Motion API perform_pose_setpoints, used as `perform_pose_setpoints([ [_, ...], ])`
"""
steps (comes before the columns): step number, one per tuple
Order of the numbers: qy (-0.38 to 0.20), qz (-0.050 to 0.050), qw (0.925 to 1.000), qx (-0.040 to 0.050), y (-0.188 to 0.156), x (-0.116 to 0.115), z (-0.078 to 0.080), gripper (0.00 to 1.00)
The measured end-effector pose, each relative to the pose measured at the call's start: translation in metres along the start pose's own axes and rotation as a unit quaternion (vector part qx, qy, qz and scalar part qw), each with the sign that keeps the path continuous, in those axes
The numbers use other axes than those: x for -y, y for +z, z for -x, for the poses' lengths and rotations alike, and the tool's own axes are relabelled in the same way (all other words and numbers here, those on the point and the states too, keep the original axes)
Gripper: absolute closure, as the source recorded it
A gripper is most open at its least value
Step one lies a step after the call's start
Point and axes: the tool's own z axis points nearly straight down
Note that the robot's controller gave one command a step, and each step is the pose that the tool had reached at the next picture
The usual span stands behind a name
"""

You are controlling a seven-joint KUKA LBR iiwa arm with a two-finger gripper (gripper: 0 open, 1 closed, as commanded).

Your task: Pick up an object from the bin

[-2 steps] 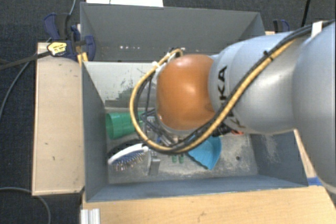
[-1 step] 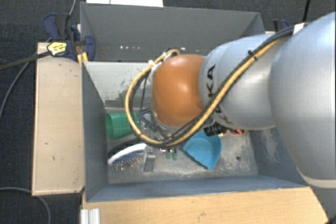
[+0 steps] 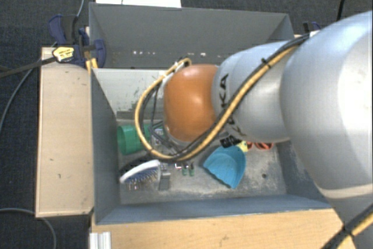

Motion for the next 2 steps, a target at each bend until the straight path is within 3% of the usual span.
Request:
perform_pose_setpoints([
  [1,-0.149,0.0,0.9888,0.0007,0.024,-0.013,0.001,0.0],
  [2,-0.175,0.001,0.9845,-0.0003,0.039,-0.034,-0.002,1.0],
])
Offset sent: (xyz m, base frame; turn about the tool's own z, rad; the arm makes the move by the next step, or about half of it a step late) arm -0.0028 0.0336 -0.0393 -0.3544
